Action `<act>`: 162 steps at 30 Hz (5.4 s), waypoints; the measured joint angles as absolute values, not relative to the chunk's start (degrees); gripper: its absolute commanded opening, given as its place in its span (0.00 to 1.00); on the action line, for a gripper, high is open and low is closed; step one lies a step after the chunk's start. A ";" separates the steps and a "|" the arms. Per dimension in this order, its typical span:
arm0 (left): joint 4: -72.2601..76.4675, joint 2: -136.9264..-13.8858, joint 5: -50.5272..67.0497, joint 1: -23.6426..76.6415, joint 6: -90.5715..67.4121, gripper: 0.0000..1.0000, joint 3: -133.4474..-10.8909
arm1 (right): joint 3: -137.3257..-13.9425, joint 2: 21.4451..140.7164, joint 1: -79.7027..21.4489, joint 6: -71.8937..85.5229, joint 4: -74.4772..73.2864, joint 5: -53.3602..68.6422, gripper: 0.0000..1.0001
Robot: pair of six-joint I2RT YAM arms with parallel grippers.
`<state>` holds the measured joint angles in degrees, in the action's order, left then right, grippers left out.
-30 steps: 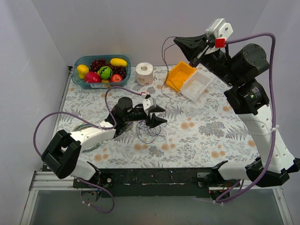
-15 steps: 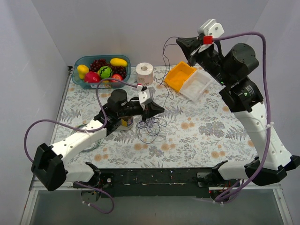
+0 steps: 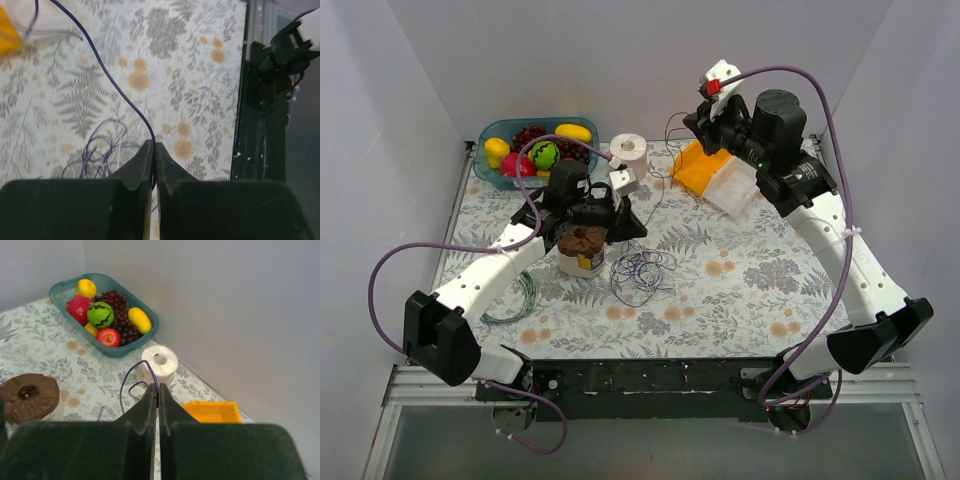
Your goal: Untangle the cables
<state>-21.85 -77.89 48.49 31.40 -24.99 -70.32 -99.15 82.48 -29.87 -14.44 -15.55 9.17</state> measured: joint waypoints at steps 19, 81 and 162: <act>0.73 -70.72 38.33 29.80 -21.43 0.00 -55.96 | -78.94 77.91 -30.02 -6.44 -12.34 34.70 0.03; 6.07 -69.76 28.62 33.65 0.60 0.00 -49.95 | -73.21 88.73 -31.24 36.16 0.95 43.86 0.29; 6.55 -59.77 20.34 33.56 -6.48 0.98 -36.84 | -118.48 122.10 -6.15 23.40 1.93 22.61 0.01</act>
